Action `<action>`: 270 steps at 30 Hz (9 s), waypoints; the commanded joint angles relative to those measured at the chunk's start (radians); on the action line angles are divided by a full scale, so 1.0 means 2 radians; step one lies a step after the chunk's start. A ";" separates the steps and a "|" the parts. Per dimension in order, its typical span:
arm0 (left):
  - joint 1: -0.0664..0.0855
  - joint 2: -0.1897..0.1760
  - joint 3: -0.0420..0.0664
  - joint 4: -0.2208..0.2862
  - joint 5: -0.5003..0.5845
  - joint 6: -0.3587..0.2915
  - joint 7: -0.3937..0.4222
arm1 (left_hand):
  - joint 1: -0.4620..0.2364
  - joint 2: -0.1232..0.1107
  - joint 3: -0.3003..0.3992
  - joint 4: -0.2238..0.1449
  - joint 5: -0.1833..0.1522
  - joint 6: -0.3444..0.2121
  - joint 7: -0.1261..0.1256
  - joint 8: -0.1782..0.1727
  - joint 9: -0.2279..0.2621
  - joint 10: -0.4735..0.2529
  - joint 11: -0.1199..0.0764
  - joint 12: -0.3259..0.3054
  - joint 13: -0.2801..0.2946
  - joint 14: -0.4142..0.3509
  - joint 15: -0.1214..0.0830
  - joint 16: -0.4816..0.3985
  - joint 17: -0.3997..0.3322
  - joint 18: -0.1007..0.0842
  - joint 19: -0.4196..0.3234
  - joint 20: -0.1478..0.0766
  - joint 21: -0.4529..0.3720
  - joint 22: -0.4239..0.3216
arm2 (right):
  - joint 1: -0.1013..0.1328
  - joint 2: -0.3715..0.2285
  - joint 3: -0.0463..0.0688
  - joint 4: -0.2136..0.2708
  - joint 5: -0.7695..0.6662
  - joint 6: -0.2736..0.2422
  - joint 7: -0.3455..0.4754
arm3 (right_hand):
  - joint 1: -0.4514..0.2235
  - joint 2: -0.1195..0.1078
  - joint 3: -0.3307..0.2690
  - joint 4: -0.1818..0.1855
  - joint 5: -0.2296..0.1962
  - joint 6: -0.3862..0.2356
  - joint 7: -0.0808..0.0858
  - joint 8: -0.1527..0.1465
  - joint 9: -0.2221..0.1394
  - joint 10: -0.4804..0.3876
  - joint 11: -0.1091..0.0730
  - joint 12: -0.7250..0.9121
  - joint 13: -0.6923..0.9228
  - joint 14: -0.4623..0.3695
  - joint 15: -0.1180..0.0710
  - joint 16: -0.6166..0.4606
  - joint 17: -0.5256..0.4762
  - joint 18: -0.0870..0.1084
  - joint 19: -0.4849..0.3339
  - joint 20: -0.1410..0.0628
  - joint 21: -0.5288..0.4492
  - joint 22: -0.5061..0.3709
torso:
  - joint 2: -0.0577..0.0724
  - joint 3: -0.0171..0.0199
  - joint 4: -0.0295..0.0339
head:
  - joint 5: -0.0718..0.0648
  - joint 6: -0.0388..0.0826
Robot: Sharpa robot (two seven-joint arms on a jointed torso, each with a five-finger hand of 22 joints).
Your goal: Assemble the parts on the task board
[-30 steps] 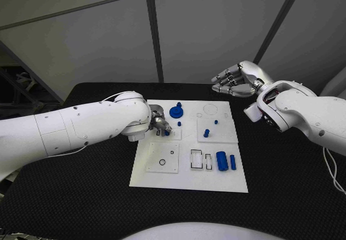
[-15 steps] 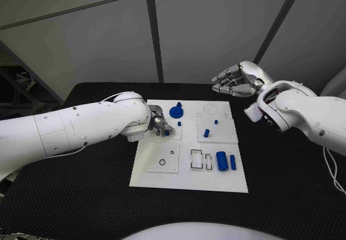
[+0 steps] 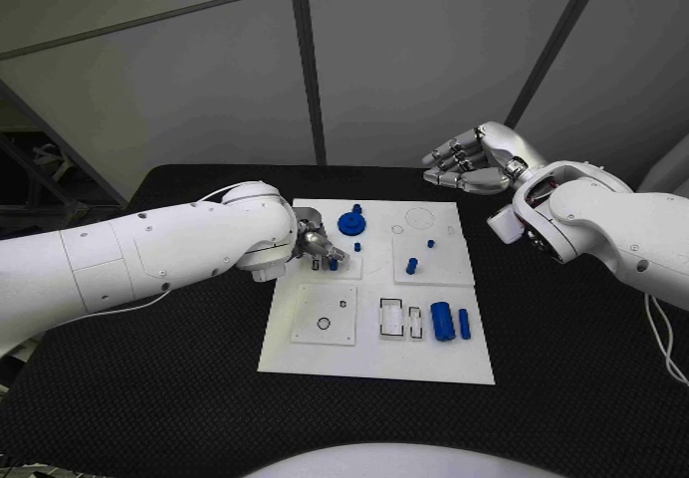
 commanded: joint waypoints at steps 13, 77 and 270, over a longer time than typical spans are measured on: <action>0.004 -0.020 0.064 0.009 0.000 0.039 -0.012 | 0.032 -0.008 -0.043 0.017 -0.003 -0.023 0.008 -0.004 0.002 -0.035 0.007 -0.042 -0.055 0.032 0.000 -0.005 0.054 0.000 -0.001 0.000 -0.027 0.020 | 0.001 0.001 0.000 -0.006 0.003 0.002 0.003 | -0.004 -0.002 -0.003 0.000 0.003 0.000 0.003 -0.002 0.000 -0.001 0.004 -0.003 -0.001 0.000 0.003 -0.003 -0.001 0.006 0.000 0.005 -0.002 -0.001 | 0.000 0.0004 -0.0002 | 0.000 0.001; 0.015 0.078 0.056 -0.207 -0.023 0.127 0.008 | 0.124 0.025 -0.117 0.051 -0.063 -0.034 0.036 -0.098 -0.090 -0.090 0.031 -0.108 -0.164 0.029 0.020 -0.009 0.050 0.007 -0.014 0.020 -0.059 -0.001 | 0.001 0.008 0.000 -0.012 0.004 0.000 0.004 | -0.002 0.000 -0.002 -0.001 0.004 0.000 0.003 -0.002 0.001 -0.002 0.004 -0.003 -0.002 -0.001 0.003 -0.006 -0.002 0.006 0.000 0.006 -0.006 -0.003 | 0.000 0.0005 -0.0001 | 0.007 0.001; -0.011 -0.020 0.018 -0.005 -0.059 0.063 0.000 | 0.060 -0.023 0.274 -0.135 0.024 -0.008 0.014 -0.013 -0.064 -0.024 0.009 -0.065 -0.151 0.033 0.005 -0.004 0.056 -0.002 0.008 0.006 -0.030 0.049 | 0.001 0.006 0.000 -0.012 0.004 0.008 0.000 | -0.001 0.002 0.000 -0.001 0.011 0.001 0.003 -0.002 0.001 -0.001 0.004 -0.003 -0.004 0.001 0.003 -0.009 -0.003 0.006 0.003 0.006 -0.011 -0.007 | 0.000 0.0003 0.0003 | 0.012 -0.014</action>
